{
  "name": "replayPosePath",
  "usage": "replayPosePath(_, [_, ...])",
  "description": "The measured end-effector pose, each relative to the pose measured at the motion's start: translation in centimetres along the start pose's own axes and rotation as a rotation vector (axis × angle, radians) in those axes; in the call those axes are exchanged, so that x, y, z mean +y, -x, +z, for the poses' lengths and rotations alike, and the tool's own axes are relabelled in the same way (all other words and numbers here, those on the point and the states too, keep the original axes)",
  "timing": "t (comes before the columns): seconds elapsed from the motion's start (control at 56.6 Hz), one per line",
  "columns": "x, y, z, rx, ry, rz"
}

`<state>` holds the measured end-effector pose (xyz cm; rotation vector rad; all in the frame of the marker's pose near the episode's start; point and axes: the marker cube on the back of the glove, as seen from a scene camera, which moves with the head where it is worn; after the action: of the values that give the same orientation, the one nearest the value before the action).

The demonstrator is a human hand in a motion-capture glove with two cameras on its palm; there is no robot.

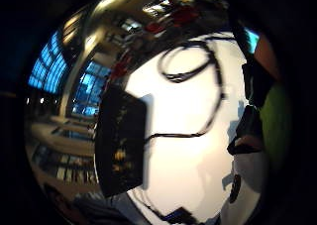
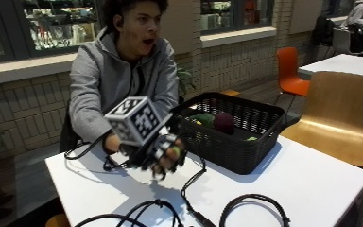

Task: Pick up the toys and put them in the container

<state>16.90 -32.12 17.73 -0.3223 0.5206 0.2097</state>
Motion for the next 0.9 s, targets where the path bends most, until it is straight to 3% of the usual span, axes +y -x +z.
replayPosePath(0.194, [1.4, 14.6, -3.8, -0.044, 0.011, -0.383])
replayPosePath(0.3, [2.2, 20.7, -4.6, -0.064, 0.010, -0.491])
replayPosePath(0.618, [2.0, 26.1, -2.1, -0.022, 0.078, -0.574])
replayPosePath(0.901, [1.5, 25.4, -1.2, 0.078, 0.180, -0.511])
